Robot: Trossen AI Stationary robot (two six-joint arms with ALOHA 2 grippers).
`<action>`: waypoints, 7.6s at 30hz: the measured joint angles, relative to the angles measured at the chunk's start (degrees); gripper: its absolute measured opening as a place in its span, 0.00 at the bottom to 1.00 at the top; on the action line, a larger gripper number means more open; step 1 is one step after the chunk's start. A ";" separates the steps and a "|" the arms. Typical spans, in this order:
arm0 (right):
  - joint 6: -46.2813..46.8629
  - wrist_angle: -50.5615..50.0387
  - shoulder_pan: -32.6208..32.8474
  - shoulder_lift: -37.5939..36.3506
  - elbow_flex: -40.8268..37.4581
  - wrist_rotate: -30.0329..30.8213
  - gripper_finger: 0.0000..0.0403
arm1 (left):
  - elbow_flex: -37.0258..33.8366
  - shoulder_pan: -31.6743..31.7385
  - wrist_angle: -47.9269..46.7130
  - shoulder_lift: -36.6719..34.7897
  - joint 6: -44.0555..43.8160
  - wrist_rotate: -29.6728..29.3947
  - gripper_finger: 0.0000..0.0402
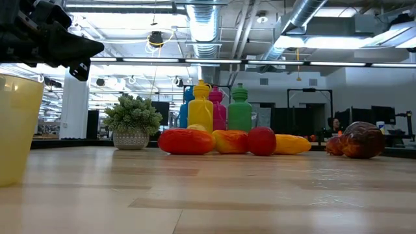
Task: Pick & Place Food Item
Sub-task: Put the bottom red tomato into the white bin, then put the red tomato into the white bin
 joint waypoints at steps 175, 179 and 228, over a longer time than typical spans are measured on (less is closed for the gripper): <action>19.13 -9.83 -5.72 14.04 21.29 -3.95 0.57 | 0.00 0.00 -0.01 0.00 -0.01 0.00 0.00; 21.17 -8.75 -4.57 15.23 21.29 -4.92 0.57 | 0.00 -0.01 -0.01 0.00 0.00 0.00 0.00; 15.28 -7.13 -4.85 14.49 22.97 -6.51 0.72 | 0.00 0.01 -0.01 0.00 0.01 0.00 0.00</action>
